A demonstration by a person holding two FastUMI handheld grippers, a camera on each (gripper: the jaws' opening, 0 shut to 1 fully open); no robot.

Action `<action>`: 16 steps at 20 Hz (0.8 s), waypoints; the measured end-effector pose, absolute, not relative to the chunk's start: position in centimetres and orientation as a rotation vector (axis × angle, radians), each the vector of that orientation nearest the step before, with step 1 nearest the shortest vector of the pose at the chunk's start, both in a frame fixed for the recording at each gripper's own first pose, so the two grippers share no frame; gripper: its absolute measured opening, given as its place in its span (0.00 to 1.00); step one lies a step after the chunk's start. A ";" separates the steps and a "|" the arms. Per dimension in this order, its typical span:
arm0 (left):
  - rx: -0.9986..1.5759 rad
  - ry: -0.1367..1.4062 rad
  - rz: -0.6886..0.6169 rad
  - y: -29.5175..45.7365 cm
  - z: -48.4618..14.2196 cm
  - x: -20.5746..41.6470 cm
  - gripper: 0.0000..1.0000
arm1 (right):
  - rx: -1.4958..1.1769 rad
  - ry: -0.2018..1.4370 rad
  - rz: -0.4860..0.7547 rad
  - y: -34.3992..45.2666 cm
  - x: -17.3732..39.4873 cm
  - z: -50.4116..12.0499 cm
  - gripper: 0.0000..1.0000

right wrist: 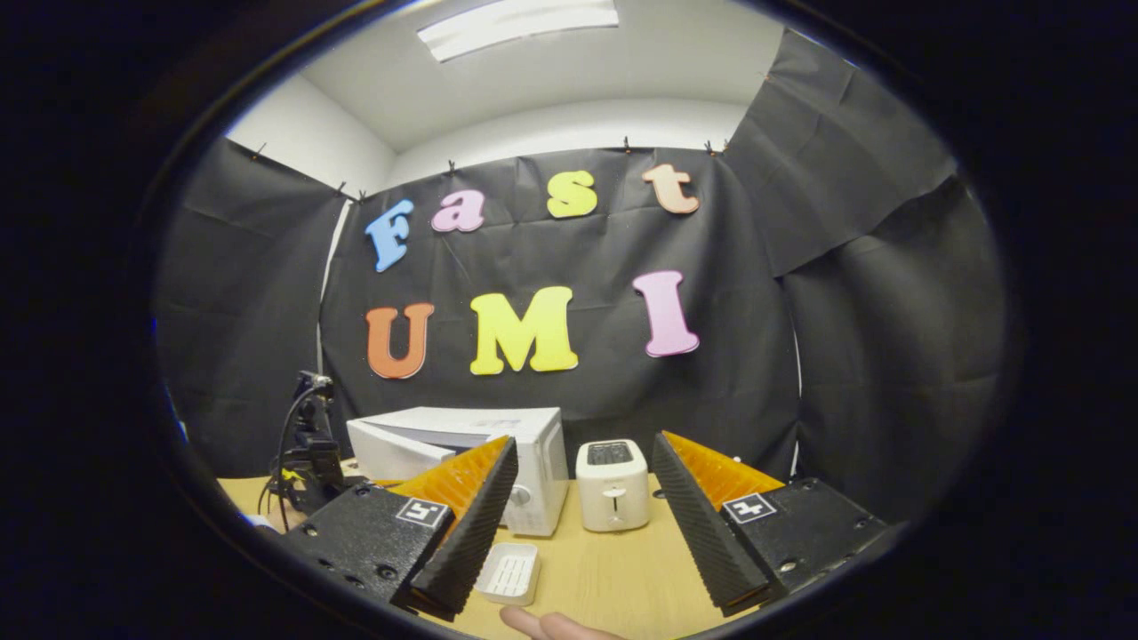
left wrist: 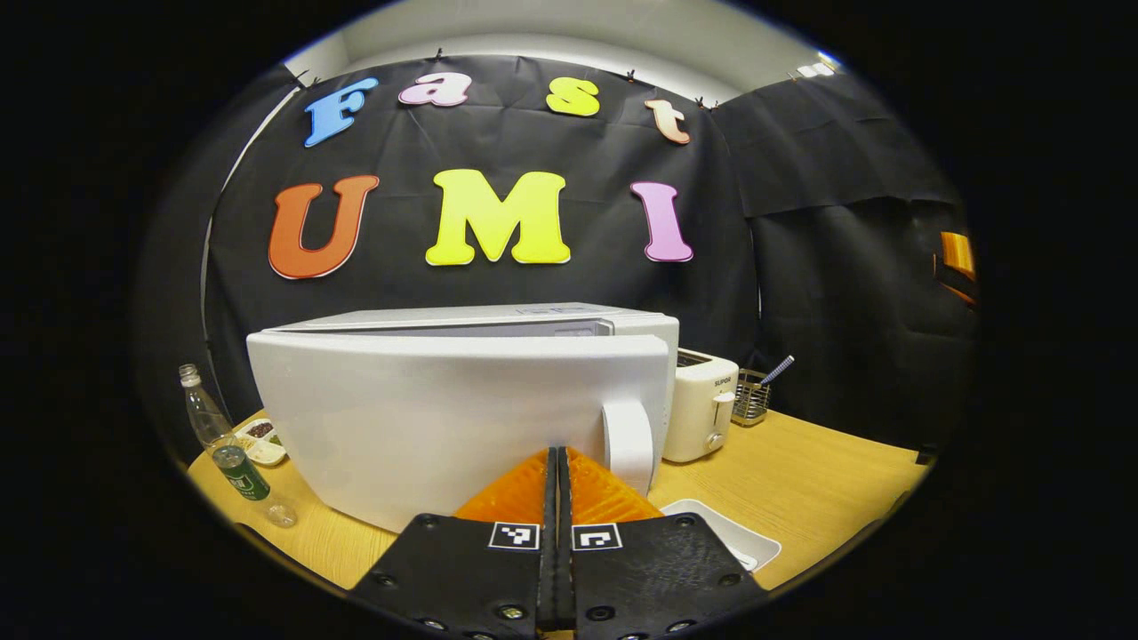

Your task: Open the microwave oven with the left hand, put the food in, and close the microwave oven.

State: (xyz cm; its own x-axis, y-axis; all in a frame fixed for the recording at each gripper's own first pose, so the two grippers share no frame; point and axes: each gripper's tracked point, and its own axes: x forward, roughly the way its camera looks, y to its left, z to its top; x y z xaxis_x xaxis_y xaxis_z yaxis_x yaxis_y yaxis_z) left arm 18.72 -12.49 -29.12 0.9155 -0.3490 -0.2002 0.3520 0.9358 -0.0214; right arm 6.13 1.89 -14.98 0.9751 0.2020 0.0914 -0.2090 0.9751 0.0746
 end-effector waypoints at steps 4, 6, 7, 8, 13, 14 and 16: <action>-0.003 0.172 -0.334 -13.2 -28.2 21.0 0.00 | 0.087 -0.077 0.182 0.5 7.4 -15.6 0.97; -0.008 0.167 -0.327 -13.6 -28.3 22.1 0.00 | 0.096 -0.066 0.175 0.0 8.0 -16.1 0.97; -0.010 0.166 -0.320 -13.7 -28.4 22.6 0.00 | 0.102 -0.060 0.176 -0.2 8.3 -16.4 0.97; -0.013 0.169 -0.317 -14.0 -28.7 23.2 0.00 | 0.111 -0.056 0.176 -0.5 8.5 -16.6 0.97; -0.020 0.162 -0.273 -14.6 -29.6 26.6 0.00 | 0.133 -0.039 0.164 -1.5 9.9 -17.8 0.97; -0.049 0.191 -0.262 -14.5 -29.9 26.1 0.00 | 0.136 -0.031 0.163 -1.6 10.0 -18.0 0.97; -0.054 0.194 -0.256 -14.7 -30.1 26.1 0.00 | 0.142 -0.019 0.160 -1.8 10.2 -18.5 0.97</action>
